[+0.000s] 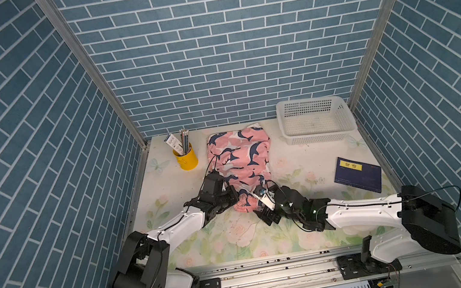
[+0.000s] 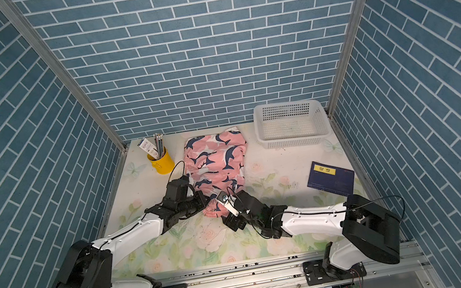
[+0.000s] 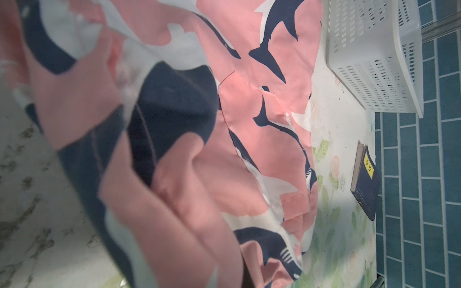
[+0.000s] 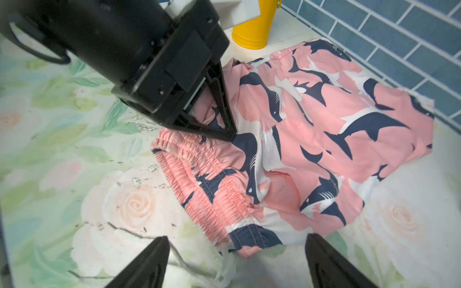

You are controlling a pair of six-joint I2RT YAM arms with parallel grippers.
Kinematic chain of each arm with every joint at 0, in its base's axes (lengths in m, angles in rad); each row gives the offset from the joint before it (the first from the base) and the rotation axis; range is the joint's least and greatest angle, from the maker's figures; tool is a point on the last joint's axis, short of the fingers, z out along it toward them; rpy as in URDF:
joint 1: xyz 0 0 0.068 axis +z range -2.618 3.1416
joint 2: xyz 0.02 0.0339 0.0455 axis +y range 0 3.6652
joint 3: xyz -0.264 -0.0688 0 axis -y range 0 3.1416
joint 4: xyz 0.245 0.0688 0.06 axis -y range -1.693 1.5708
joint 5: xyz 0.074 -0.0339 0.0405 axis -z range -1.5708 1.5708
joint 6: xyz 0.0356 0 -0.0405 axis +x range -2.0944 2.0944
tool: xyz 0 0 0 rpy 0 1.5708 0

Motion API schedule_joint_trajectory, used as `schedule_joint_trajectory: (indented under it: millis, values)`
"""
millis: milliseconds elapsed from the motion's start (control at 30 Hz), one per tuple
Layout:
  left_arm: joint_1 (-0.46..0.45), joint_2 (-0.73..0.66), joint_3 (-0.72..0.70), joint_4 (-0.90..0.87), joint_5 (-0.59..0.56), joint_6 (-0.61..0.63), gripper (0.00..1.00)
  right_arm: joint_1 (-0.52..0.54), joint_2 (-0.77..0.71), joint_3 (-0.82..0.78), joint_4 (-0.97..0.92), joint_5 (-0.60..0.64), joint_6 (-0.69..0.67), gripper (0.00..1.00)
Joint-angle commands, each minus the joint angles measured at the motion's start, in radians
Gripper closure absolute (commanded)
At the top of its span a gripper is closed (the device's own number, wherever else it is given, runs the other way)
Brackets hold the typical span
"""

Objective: Roll up the shorts
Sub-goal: Roll the shorts at the center of the board.

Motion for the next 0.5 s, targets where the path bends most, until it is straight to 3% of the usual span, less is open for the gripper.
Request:
schedule_joint_trajectory:
  millis: [0,133,467]
  values:
    - [0.011,0.002,0.027,-0.004,0.036,-0.002,1.00,0.022,0.066,-0.002,0.153,0.083,-0.162,0.10]
    - [0.021,-0.003,0.033,-0.017,0.039,0.004,1.00,0.052,0.140,-0.003,0.228,0.094,-0.254,0.10]
    - [0.037,-0.027,0.021,-0.001,0.067,-0.011,1.00,0.066,0.286,0.045,0.311,0.100,-0.307,0.10]
